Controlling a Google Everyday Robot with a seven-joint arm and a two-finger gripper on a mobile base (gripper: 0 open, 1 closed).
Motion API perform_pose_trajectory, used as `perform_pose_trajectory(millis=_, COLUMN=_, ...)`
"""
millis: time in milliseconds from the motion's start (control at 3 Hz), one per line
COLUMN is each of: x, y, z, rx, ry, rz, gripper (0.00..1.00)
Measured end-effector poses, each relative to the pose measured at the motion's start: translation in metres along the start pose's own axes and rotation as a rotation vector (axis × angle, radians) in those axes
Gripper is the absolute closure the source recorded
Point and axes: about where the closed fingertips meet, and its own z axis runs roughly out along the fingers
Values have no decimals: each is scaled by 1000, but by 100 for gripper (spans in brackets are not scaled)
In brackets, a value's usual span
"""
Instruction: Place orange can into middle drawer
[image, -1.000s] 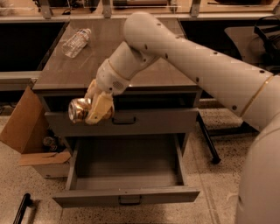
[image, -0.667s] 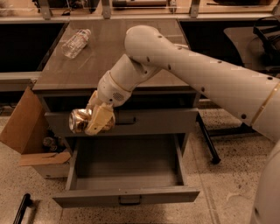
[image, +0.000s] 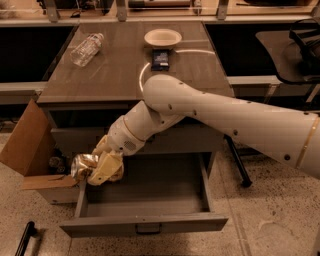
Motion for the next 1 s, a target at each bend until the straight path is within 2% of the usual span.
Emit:
perform_pose_trajectory(millis=333, x=2, y=0, z=3, rx=1, ry=-12, rz=4, gripper=100)
perform_pose_trajectory(millis=1000, x=40, y=7, z=35, rx=10, ry=-40, rz=94, gripper=100)
